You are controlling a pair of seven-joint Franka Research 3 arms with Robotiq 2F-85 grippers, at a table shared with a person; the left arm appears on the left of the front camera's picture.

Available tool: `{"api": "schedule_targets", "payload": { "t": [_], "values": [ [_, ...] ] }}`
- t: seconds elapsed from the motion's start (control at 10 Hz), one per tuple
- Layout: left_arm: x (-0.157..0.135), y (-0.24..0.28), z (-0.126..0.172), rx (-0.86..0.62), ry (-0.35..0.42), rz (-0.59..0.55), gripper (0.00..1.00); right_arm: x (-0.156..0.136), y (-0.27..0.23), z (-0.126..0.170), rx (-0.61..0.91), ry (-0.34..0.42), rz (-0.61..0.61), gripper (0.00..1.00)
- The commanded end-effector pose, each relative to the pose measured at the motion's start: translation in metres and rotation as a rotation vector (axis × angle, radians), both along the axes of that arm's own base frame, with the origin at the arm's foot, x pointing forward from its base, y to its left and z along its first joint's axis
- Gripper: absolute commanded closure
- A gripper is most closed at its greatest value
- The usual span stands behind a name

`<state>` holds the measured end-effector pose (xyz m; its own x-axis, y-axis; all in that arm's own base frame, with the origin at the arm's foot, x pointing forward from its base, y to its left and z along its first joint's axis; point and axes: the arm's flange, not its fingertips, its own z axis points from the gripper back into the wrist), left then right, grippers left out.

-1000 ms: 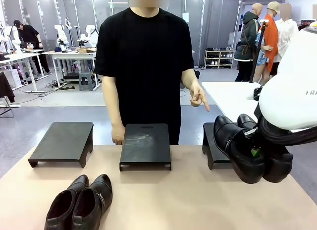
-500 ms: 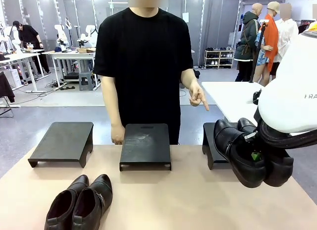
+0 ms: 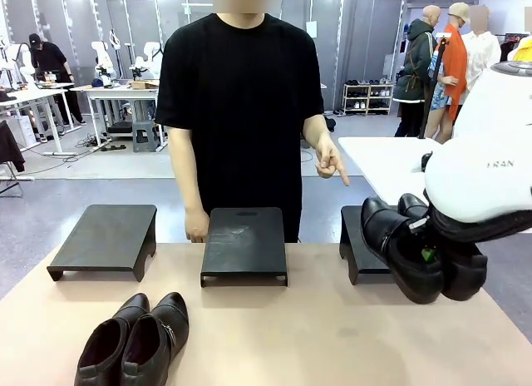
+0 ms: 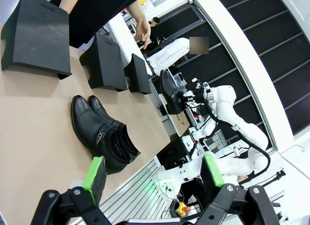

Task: Place the shoes on the stand as instructed by the person.
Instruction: Pick up one pair of Shoes and place it on the Shoes Stand indicated by the person.

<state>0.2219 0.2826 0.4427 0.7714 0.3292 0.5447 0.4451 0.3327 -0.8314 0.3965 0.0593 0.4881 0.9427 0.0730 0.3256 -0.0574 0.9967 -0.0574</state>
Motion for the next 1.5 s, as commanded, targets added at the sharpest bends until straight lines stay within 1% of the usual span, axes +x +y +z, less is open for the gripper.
{"api": "schedule_targets", "payload": {
  "t": [0.0, 0.1, 0.2, 0.3, 0.4, 0.5, 0.7, 0.9, 1.1, 1.4],
  "values": [
    [-0.001, 0.002, 0.000, -0.009, -0.024, -0.007, 0.00, 0.043, -0.017, 0.006, 0.007, -0.056, 0.007, 0.93],
    [-0.001, 0.002, 0.000, -0.009, -0.024, -0.007, 0.00, 0.061, -0.022, 0.001, 0.007, -0.082, 0.017, 0.93],
    [-0.001, 0.002, 0.000, -0.009, -0.024, -0.007, 0.00, 0.074, -0.025, 0.003, 0.016, -0.108, 0.019, 0.93],
    [-0.001, 0.002, 0.000, -0.009, -0.024, -0.007, 0.00, 0.087, -0.028, 0.002, 0.003, -0.130, -0.005, 0.93],
    [-0.001, 0.002, 0.000, -0.009, -0.024, -0.007, 0.00, 0.099, -0.030, 0.000, 0.008, -0.126, -0.002, 0.93],
    [-0.001, 0.002, 0.000, -0.009, -0.024, -0.007, 0.00, 0.112, -0.031, -0.003, 0.050, -0.126, -0.001, 0.93],
    [-0.001, 0.002, 0.000, -0.009, -0.024, -0.007, 0.00, 0.133, -0.027, -0.012, 0.026, -0.140, 0.004, 0.93],
    [-0.001, 0.002, 0.000, -0.009, -0.024, -0.007, 0.00, 0.150, -0.023, -0.024, 0.024, -0.161, 0.014, 0.93],
    [-0.001, 0.002, 0.000, -0.009, -0.024, -0.007, 0.00, 0.159, -0.018, -0.034, 0.037, -0.178, -0.003, 0.93],
    [-0.001, 0.002, 0.000, -0.009, -0.024, -0.007, 0.00, 0.171, -0.018, -0.051, 0.051, -0.177, -0.019, 0.93]
  ]
}}
